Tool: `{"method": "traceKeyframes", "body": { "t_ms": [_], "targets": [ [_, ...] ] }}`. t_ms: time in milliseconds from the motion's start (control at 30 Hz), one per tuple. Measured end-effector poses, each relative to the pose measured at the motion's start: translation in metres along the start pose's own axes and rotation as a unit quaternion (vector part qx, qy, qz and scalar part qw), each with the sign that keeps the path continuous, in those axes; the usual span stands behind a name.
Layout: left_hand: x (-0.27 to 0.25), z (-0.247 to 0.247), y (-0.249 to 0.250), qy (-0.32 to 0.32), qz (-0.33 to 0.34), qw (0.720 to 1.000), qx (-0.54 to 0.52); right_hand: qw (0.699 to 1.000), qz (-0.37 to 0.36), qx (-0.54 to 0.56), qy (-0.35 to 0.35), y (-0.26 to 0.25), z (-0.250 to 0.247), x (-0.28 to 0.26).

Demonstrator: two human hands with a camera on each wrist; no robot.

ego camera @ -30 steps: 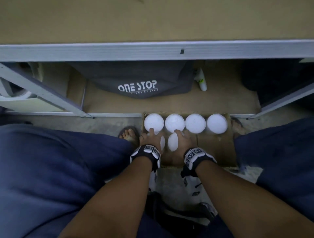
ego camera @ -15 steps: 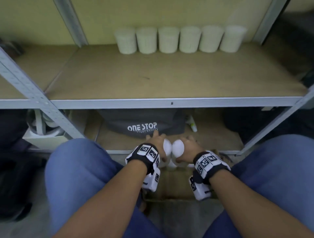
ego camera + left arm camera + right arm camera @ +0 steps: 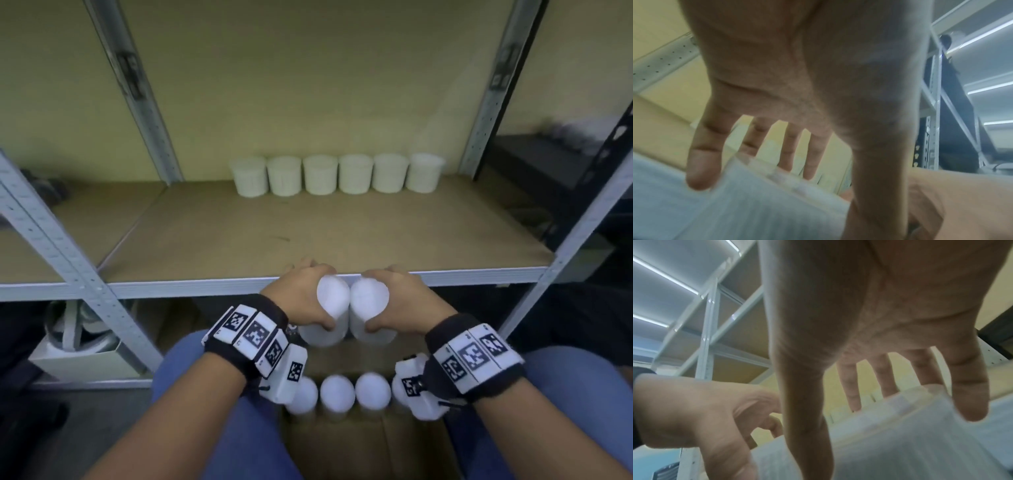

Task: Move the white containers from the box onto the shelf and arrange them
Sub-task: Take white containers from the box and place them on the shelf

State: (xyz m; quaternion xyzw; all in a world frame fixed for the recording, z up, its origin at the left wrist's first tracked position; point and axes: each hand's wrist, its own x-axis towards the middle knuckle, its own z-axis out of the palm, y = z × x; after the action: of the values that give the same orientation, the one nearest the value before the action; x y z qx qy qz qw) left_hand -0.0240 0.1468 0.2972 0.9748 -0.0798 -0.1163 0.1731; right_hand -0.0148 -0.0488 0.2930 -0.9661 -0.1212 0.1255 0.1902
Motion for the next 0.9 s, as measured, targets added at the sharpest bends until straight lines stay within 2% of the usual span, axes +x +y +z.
{"method": "traceKeyframes", "body": {
  "t_ms": [233,433,667,900],
  "targets": [
    [0.002,-0.055,0.024,0.026,0.027,0.999,-0.009,0.998,-0.017,0.02,0.052,-0.009,-0.056,-0.007],
    [0.019,-0.082,0.032,0.066,0.022,0.998,-0.011,0.995,-0.001,0.057,0.087,-0.011,-0.08,0.006],
    [0.053,-0.079,0.028,0.108,-0.007,0.993,-0.05,0.989,0.005,0.075,0.128,-0.001,-0.081,0.047],
    [0.082,-0.055,0.018,0.115,-0.036,0.99,-0.075,0.99,0.011,0.083,0.118,0.011,-0.058,0.079]
  ]
}}
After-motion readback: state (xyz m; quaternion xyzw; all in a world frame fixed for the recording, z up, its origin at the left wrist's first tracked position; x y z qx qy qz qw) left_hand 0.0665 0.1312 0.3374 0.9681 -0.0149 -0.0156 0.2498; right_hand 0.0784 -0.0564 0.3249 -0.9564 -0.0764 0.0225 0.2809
